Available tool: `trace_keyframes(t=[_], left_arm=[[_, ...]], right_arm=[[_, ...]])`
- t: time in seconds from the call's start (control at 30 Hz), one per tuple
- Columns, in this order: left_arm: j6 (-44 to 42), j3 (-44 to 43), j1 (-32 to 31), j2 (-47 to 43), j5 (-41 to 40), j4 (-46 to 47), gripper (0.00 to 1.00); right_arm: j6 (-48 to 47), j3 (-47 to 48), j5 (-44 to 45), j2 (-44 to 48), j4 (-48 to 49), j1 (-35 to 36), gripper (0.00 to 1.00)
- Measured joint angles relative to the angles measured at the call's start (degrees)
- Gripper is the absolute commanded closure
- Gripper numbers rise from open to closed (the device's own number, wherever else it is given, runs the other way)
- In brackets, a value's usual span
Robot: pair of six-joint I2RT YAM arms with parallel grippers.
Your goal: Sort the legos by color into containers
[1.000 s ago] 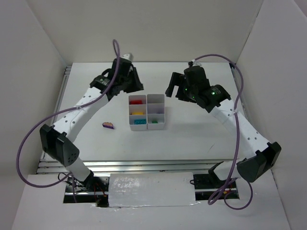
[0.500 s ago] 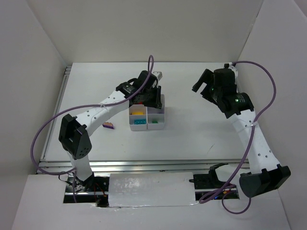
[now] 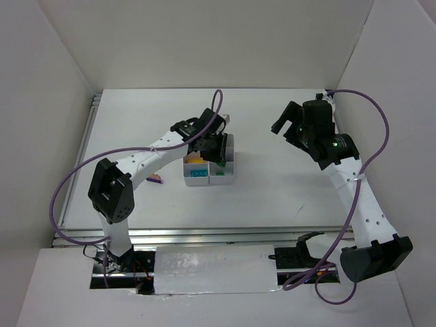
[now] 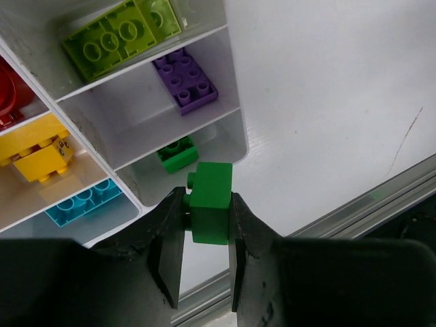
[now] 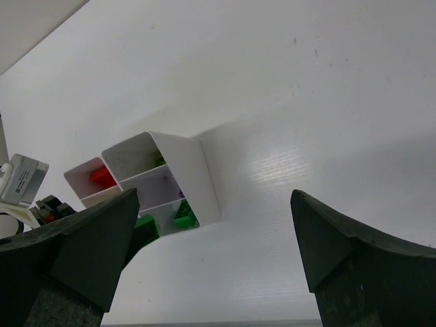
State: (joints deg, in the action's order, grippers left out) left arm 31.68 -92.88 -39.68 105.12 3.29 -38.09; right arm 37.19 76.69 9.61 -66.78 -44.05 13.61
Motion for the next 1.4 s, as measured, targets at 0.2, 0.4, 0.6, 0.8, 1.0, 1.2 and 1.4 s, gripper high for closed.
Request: trace_keyframes(t=[0.2,0.4,0.6,0.8,1.0,1.2,1.4], left_arm=[[0.0,0.3,0.0,0.4,0.0,-1.0,1.00],[-0.4,0.5,0.0,0.7,0.0,-1.5,1.00],[-1.5,0.5,0.0,0.8,0.0,-1.9,1.00],[-1.8,0.5,0.0,1.3,0.0,-2.3,1.00],[-1.9,0.5,0.0,1.7,0.0,-2.7,1.00],[-1.9,0.5,0.0,1.7,-0.1,-2.7,1.00],[-1.9,0.5,0.0,1.7,-0.2,-2.7,1.00]], right_arm=[[0.0,-1.1,-0.1,0.1,0.2,0.0,0.00],[-0.1,-1.9,-0.5,0.5,1.0,0.0,0.00],[-0.3,-2.2,-0.9,0.7,1.6,-0.1,0.00],[-0.6,-2.2,-1.1,0.7,2.1,-0.1,0.00],[-0.6,-2.2,-1.5,0.7,2.5,-0.1,0.00],[-0.6,-2.2,-1.7,0.7,2.5,-0.1,0.00],[-0.6,-2.2,-1.9,0.7,2.5,-0.1,0.00]])
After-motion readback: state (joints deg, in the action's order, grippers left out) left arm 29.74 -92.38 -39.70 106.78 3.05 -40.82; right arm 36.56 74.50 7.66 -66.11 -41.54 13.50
